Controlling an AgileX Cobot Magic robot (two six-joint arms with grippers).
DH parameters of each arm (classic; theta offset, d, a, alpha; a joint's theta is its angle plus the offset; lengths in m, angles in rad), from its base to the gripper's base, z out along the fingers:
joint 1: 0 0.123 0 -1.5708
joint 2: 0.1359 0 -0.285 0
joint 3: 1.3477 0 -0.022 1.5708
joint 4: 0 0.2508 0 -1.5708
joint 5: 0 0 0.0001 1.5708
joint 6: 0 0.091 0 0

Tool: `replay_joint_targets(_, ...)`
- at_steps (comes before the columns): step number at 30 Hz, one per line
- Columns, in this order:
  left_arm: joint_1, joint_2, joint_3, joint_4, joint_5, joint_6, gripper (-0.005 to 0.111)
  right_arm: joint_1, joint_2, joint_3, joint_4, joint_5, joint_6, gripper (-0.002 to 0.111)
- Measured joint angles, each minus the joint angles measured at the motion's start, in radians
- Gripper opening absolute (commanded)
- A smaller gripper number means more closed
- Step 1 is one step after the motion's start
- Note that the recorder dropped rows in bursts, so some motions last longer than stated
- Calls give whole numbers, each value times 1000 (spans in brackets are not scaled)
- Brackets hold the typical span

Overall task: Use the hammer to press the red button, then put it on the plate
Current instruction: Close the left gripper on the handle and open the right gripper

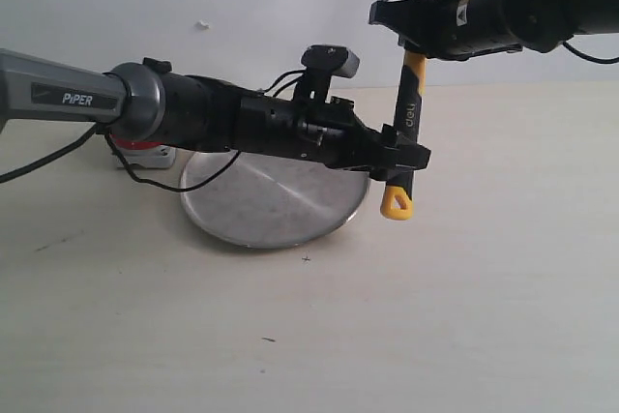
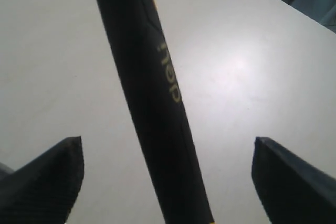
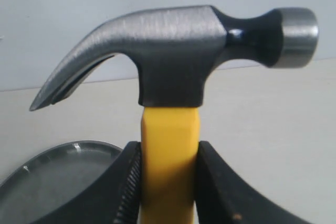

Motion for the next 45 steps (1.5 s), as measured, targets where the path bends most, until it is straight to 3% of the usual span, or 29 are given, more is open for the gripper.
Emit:
replay_joint_targets(12, -11, 29, -62, 0, 37, -42, 81, 0, 0, 0, 0, -11, 0, 0)
replay_joint_targets(30, -42, 41, -78, -12, 23, -56, 0, -2, 0, 4, 1, -14, 0, 0)
replay_joint_targets(45, -44, 45, -80, -11, -63, -8, 0, -2, -1, 4, 7, -14, -18, 0)
